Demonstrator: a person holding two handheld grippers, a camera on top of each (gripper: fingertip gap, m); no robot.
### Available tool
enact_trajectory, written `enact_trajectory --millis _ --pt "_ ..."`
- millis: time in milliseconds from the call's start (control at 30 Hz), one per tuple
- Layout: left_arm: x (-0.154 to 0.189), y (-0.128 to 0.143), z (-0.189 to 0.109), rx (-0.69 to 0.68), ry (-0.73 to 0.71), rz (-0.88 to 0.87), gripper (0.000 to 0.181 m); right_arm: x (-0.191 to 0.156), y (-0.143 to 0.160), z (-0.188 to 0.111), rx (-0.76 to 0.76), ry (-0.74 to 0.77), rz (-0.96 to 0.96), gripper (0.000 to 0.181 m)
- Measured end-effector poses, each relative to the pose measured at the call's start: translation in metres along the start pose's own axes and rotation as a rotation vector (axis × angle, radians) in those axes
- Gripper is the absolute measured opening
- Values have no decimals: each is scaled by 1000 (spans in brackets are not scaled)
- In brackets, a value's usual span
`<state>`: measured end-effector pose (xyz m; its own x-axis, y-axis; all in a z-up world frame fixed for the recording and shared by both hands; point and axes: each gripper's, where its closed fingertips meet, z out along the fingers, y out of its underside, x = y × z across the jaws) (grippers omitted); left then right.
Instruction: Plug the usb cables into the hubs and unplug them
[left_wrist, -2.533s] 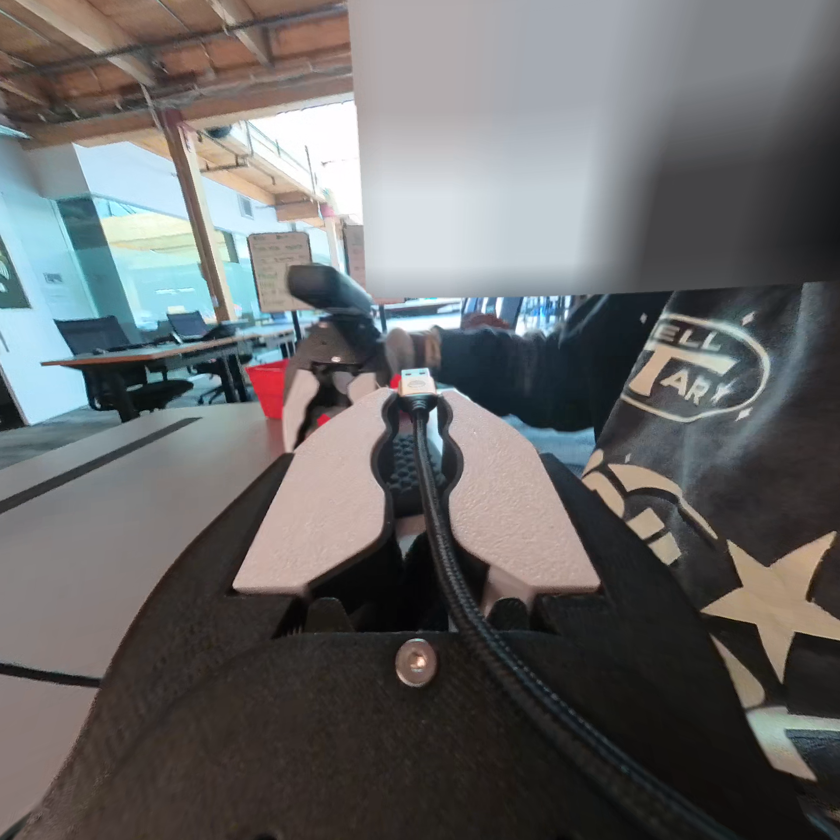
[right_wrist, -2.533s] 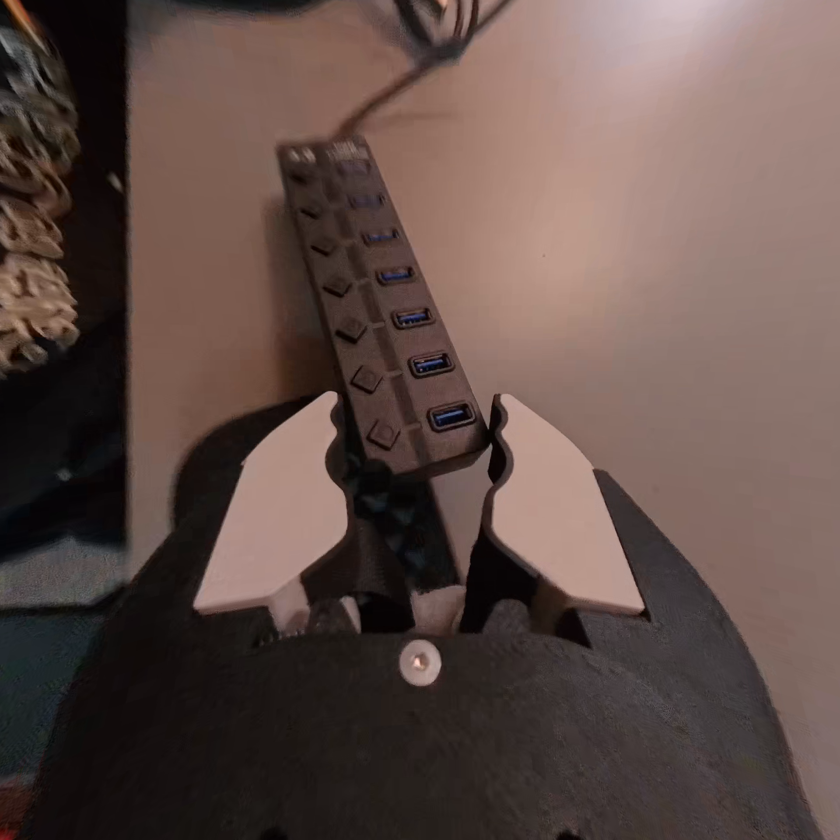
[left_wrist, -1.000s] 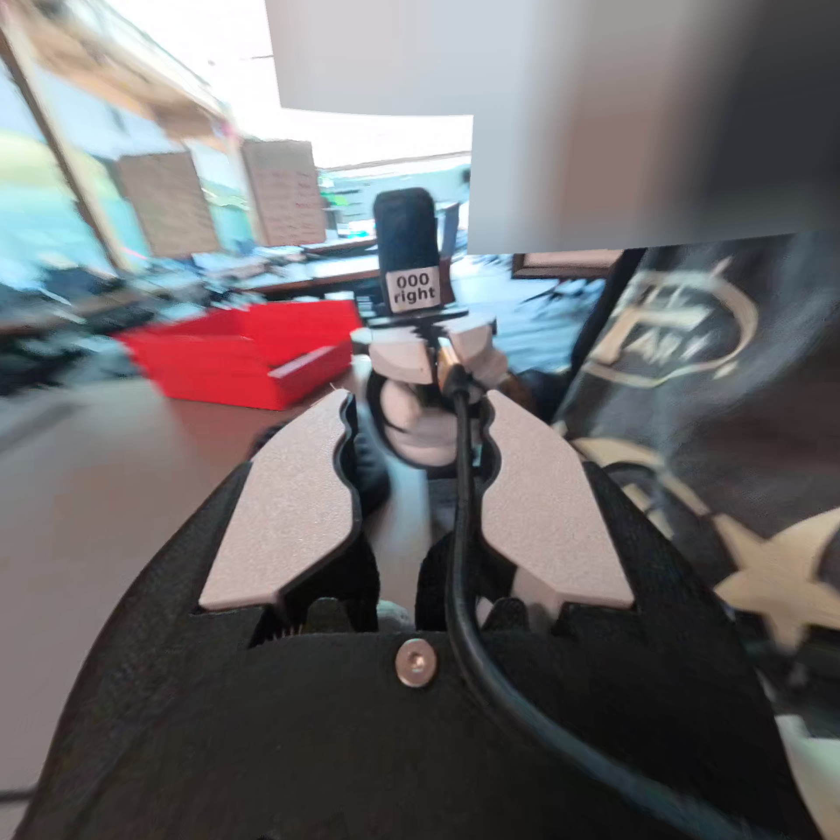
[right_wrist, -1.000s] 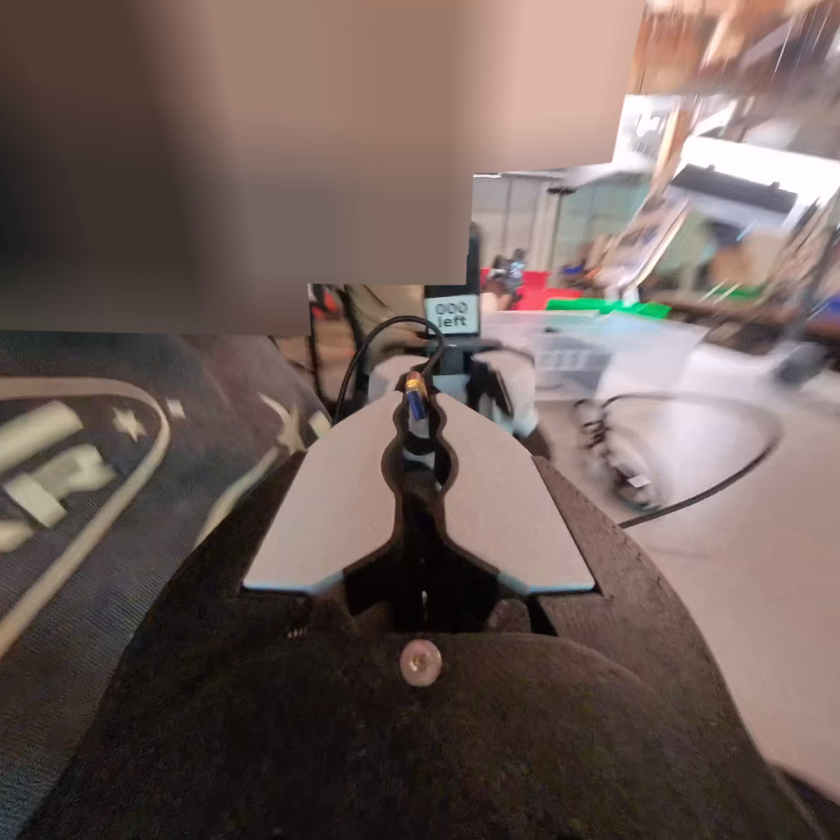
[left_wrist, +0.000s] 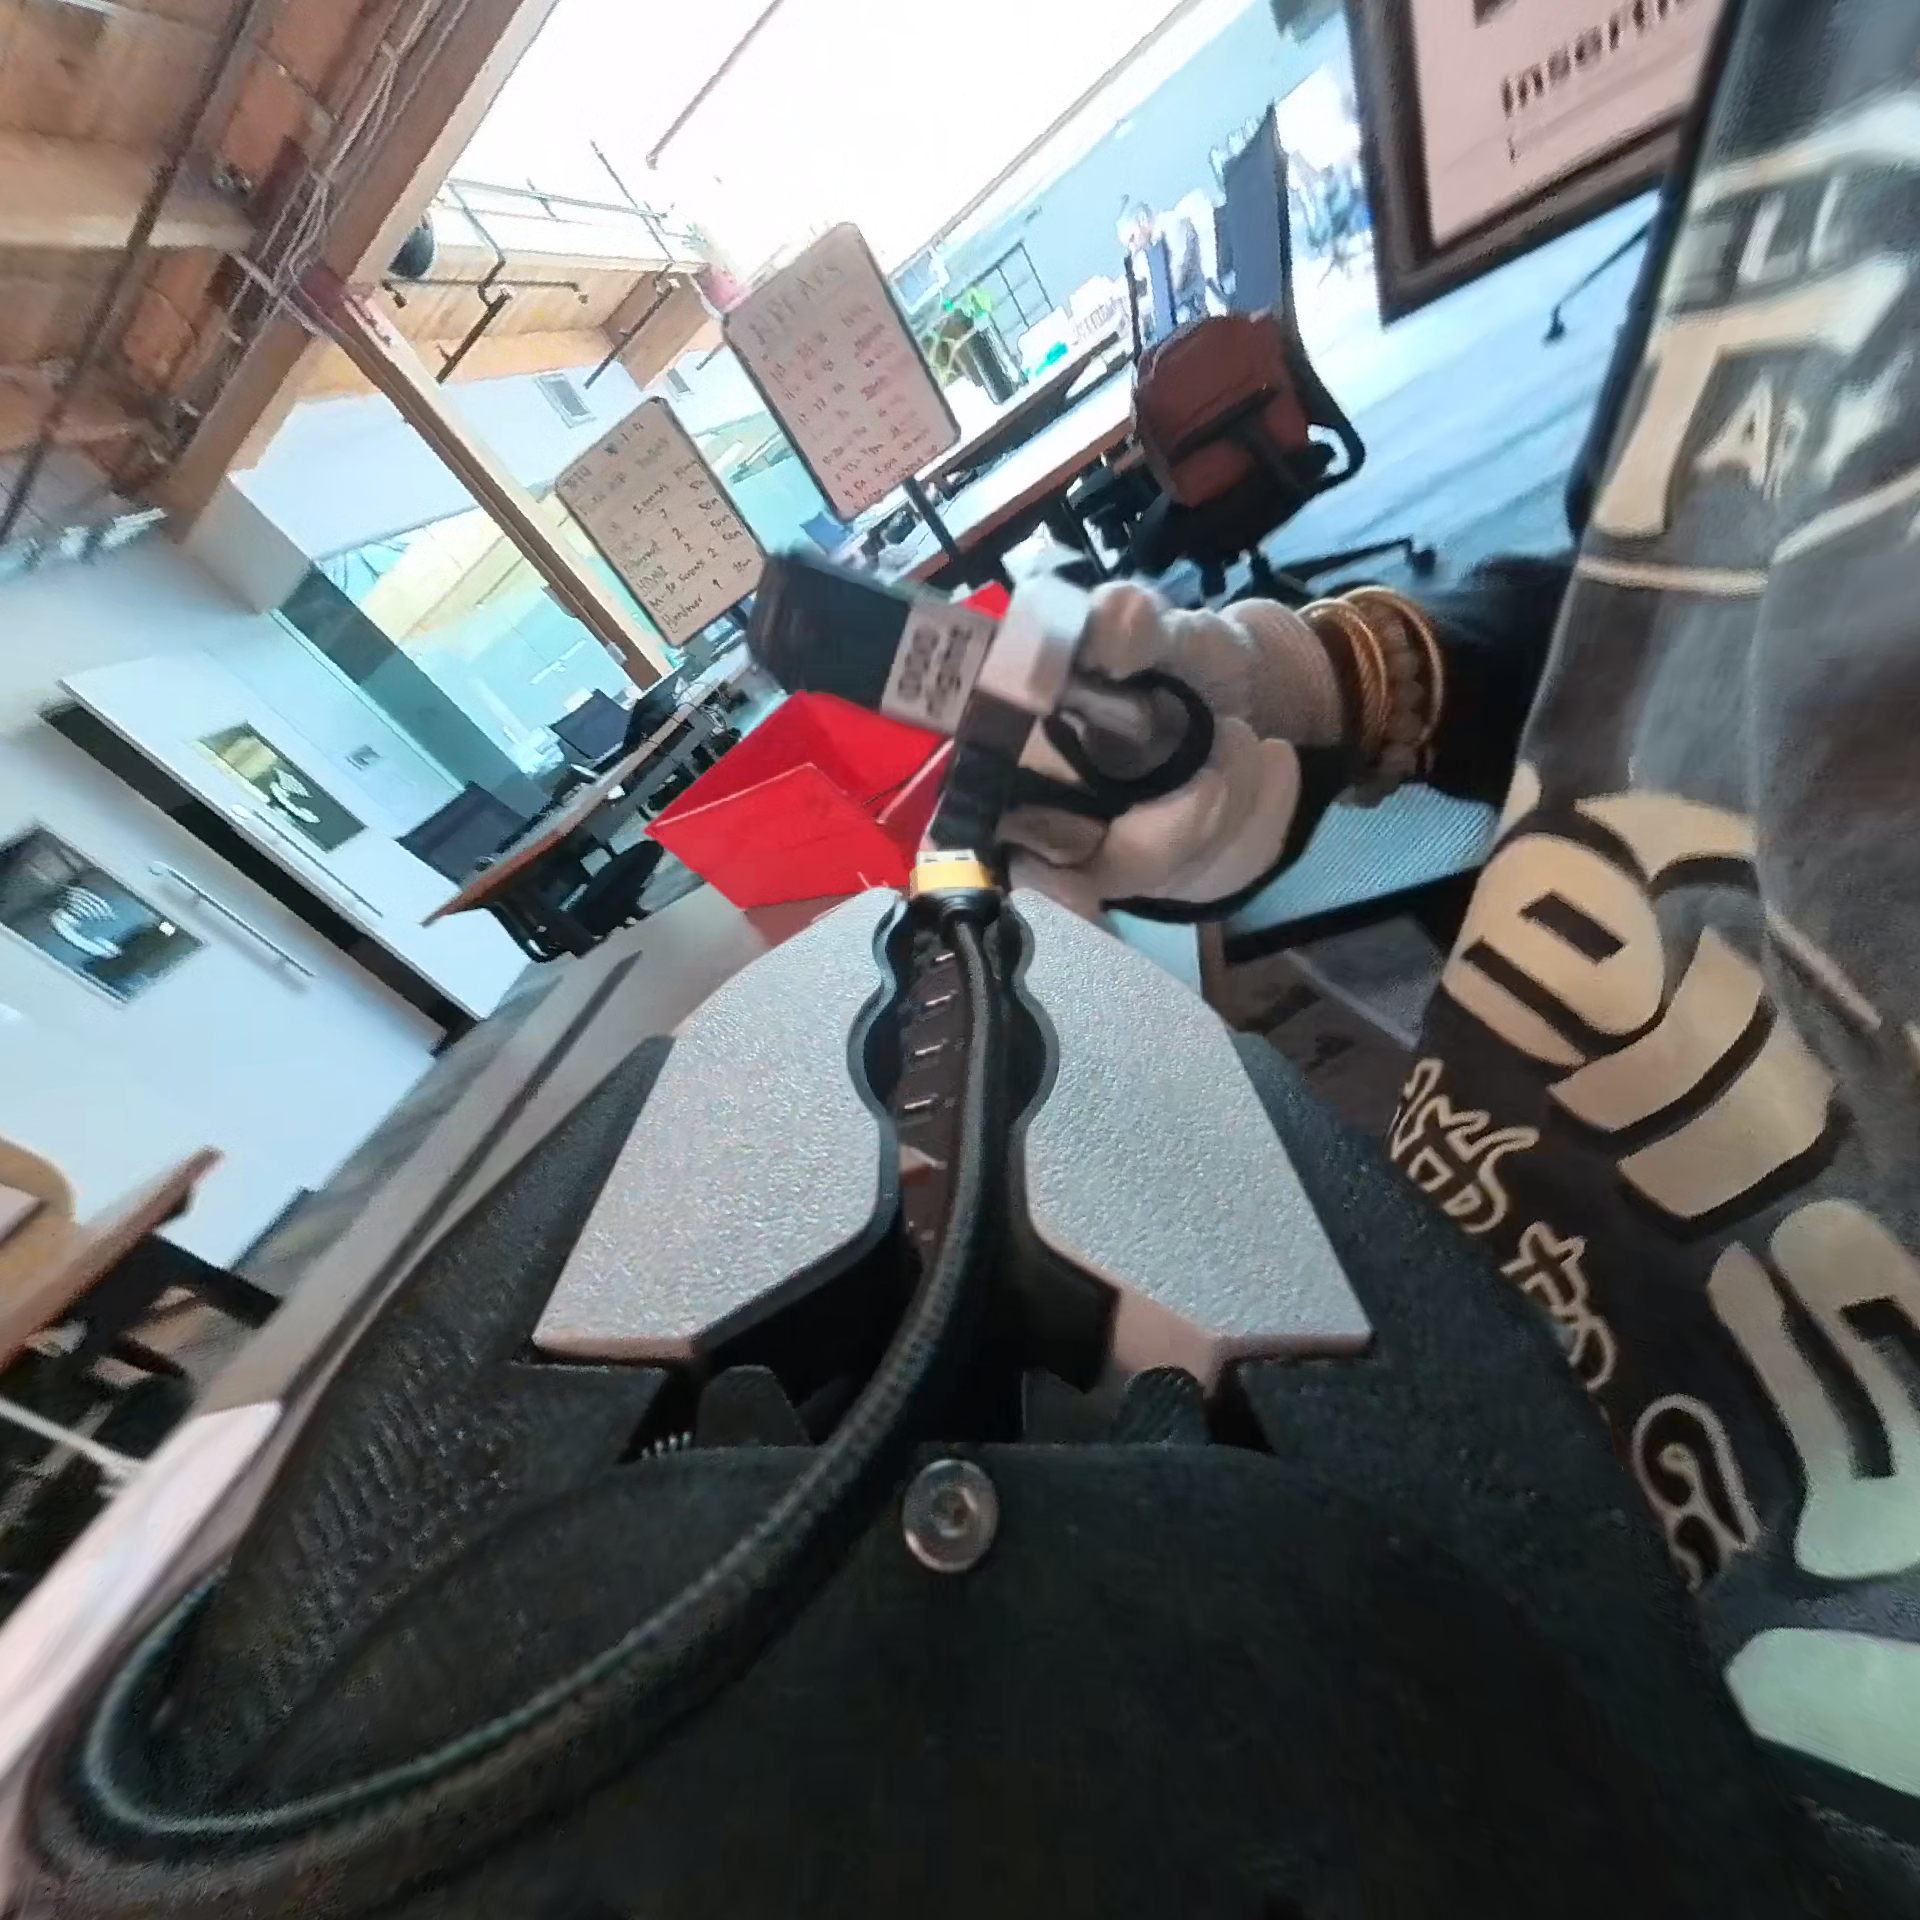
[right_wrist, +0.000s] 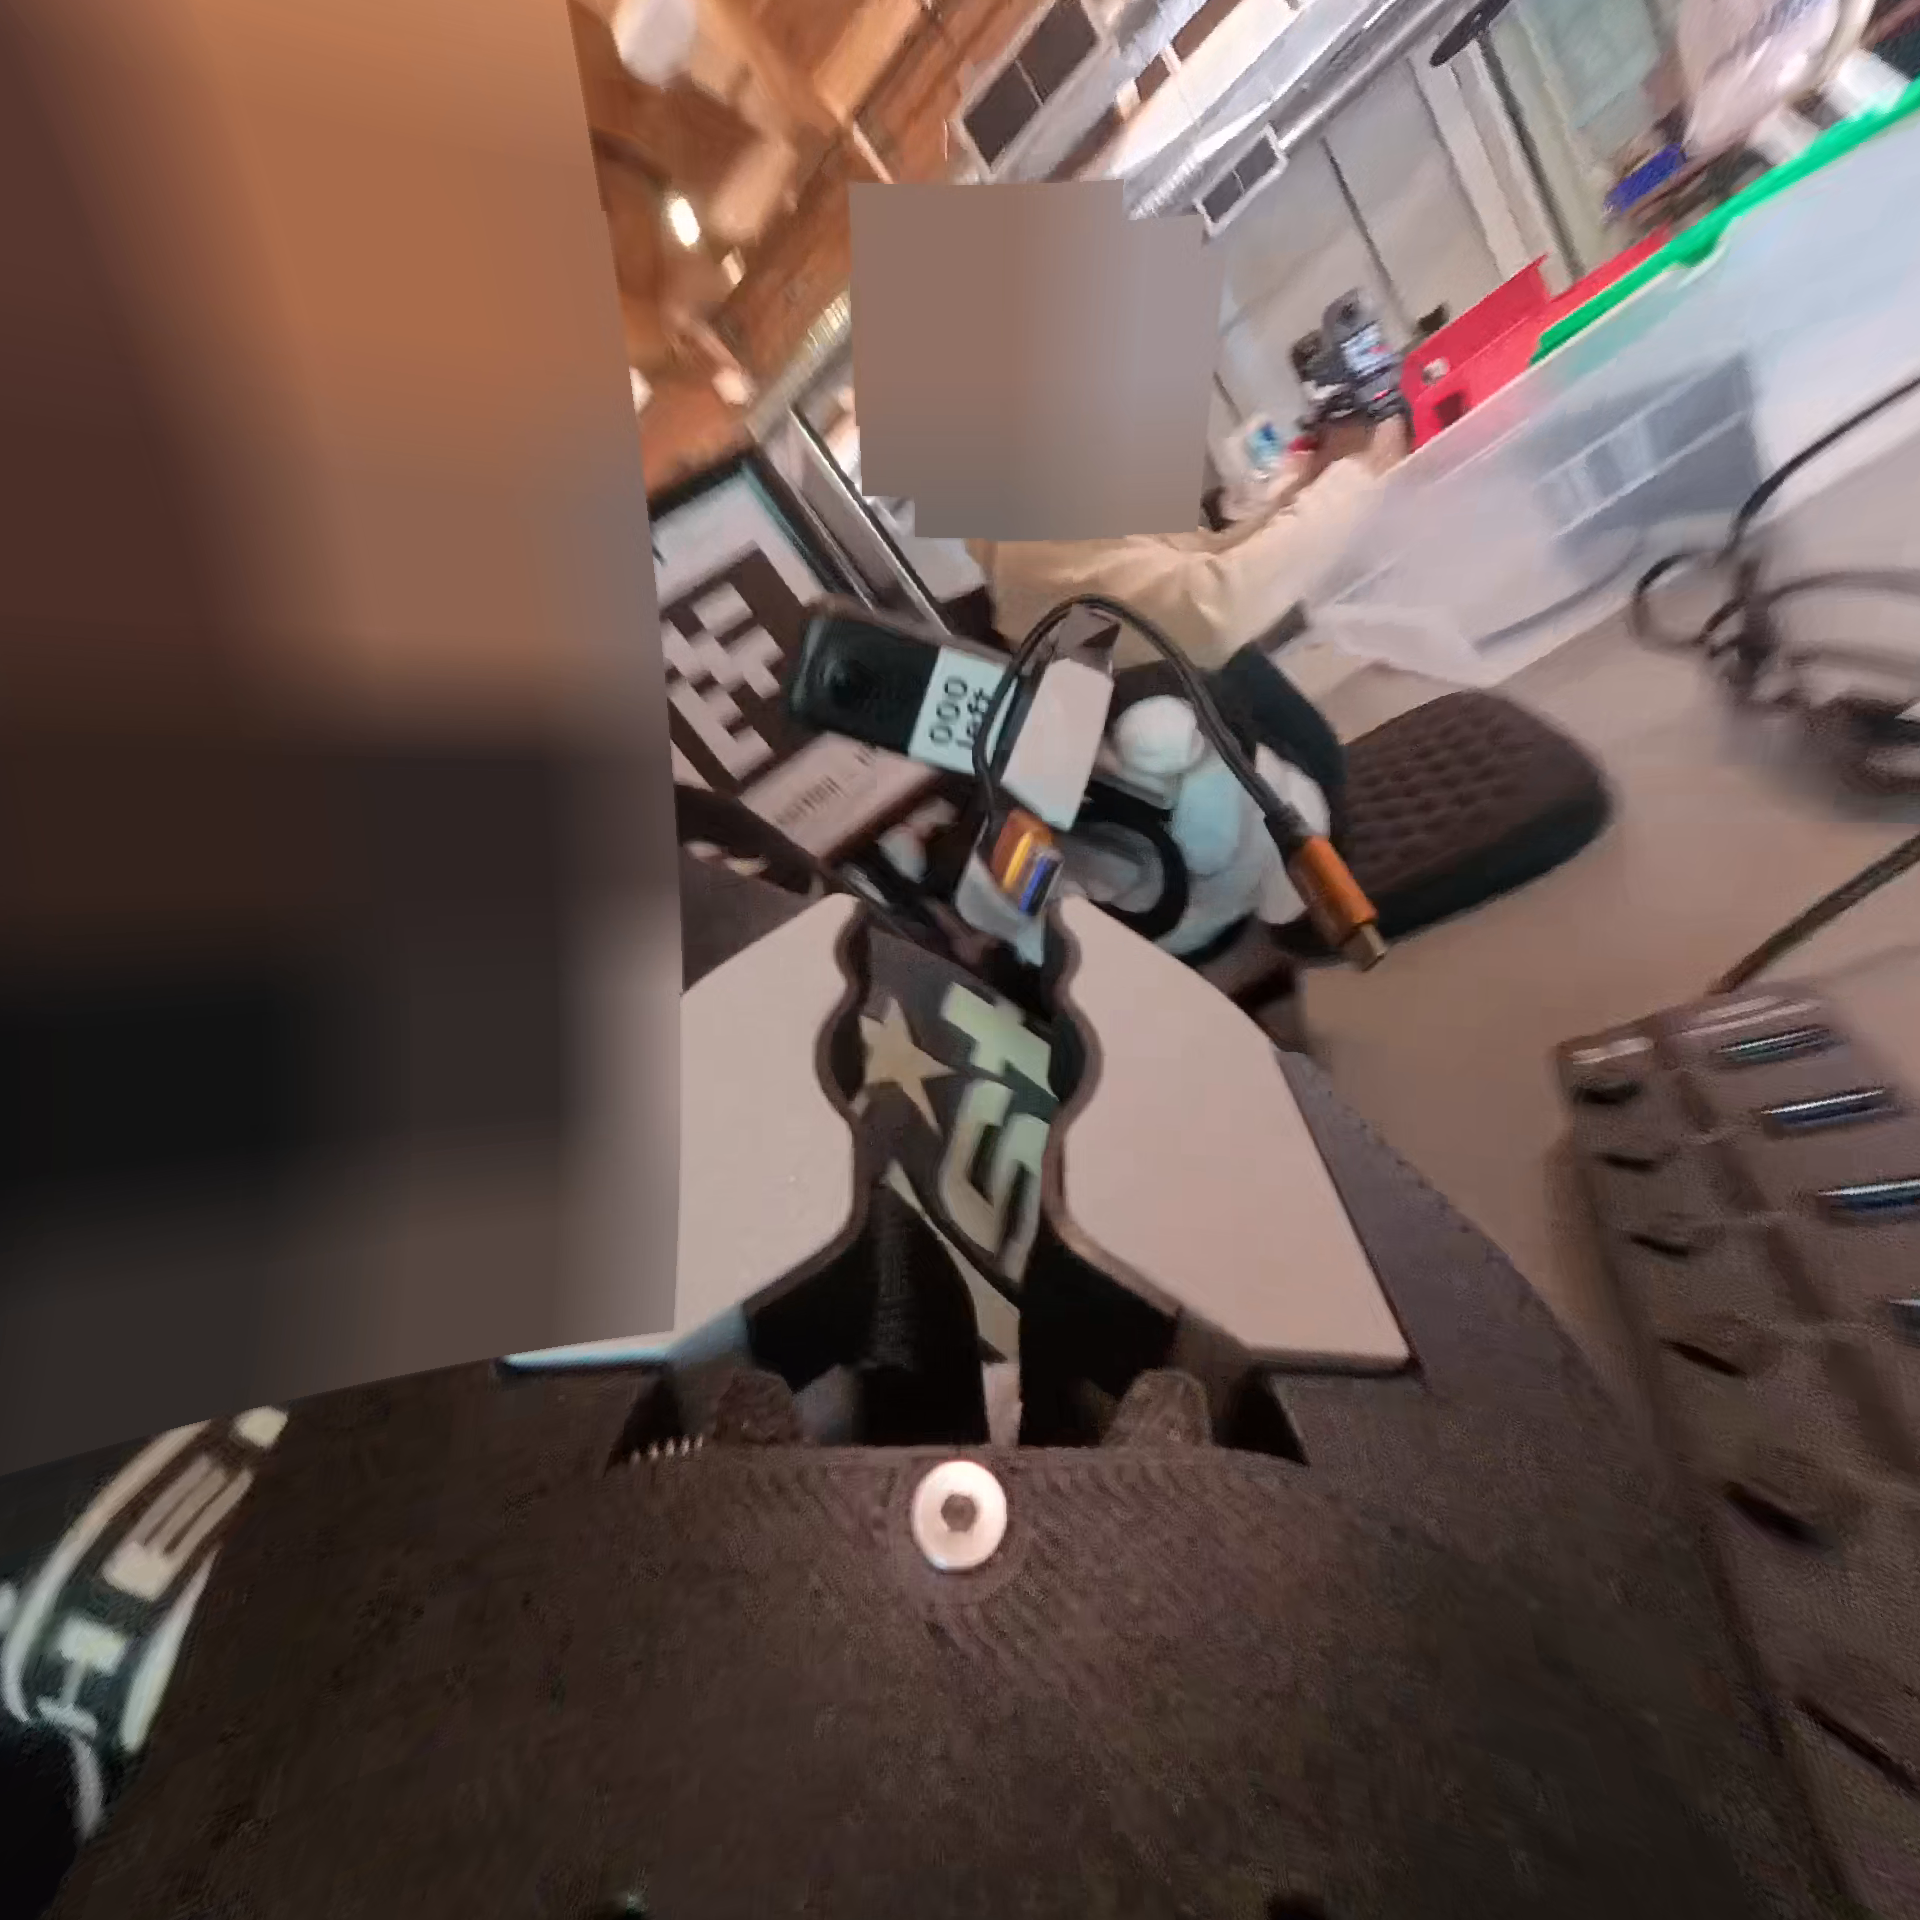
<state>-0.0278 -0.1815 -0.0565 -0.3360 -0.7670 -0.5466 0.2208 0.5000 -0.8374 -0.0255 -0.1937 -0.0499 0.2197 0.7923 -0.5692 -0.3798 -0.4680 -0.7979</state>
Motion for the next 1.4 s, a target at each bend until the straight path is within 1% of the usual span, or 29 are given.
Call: enact_trajectory --millis 33,67,133,167,200,233,267,300,367,467,533,633,733,867,967,1067,1133,1400 --pt "-4 -1 -3 5 -7 -47 15 2 -3 -10 -44 88 -123 38" --pt "-10 0 -5 1 -17 -98 14 13 -6 -27 -91 243 -269 45" --pt "-18 3 -11 -14 -13 -211 15 50 -20 -79 -172 630 -544 55" --pt "-21 6 -13 -25 -3 -270 15 62 -25 -102 -189 750 -605 56" --pt "-23 8 -15 -35 16 -329 15 72 -25 -119 -201 801 -589 57" --pt "-25 11 -17 -45 35 -387 15 77 -20 -125 -215 789 -531 61" --pt "-28 13 -19 -56 43 -446 15 80 -12 -125 -237 751 -483 65" --pt "-31 16 -20 -66 57 -500 15 84 -5 -124 -278 738 -468 69" --pt "-35 16 -22 -70 93 -579 15 96 11 -122 -401 766 -496 74" --pt "-40 15 -21 -90 158 -614 14 108 23 -117 -503 791 -496 70" --pt "-45 21 -17 -150 193 -617 14 109 28 -117 -553 793 -506 62" --pt "-48 33 -3 -249 250 -613 14 105 31 -113 -568 758 -543 58" --pt "-44 46 19 -351 314 -536 14 96 28 -109 -528 731 -612 57" --pt "-28 63 47 -517 433 -443 15 92 26 -103 -511 731 -669 56" --pt "-19 73 63 -620 485 -392 15 91 28 -98 -518 714 -676 56" --pt "-11 77 69 -686 527 -396 15 91 29 -97 -517 715 -678 56" --pt "-11 82 71 -735 521 -393 16 91 28 -97 -508 722 -679 56" --pt "-15 79 75 -770 527 -335 16 92 26 -98 -499 738 -676 56"
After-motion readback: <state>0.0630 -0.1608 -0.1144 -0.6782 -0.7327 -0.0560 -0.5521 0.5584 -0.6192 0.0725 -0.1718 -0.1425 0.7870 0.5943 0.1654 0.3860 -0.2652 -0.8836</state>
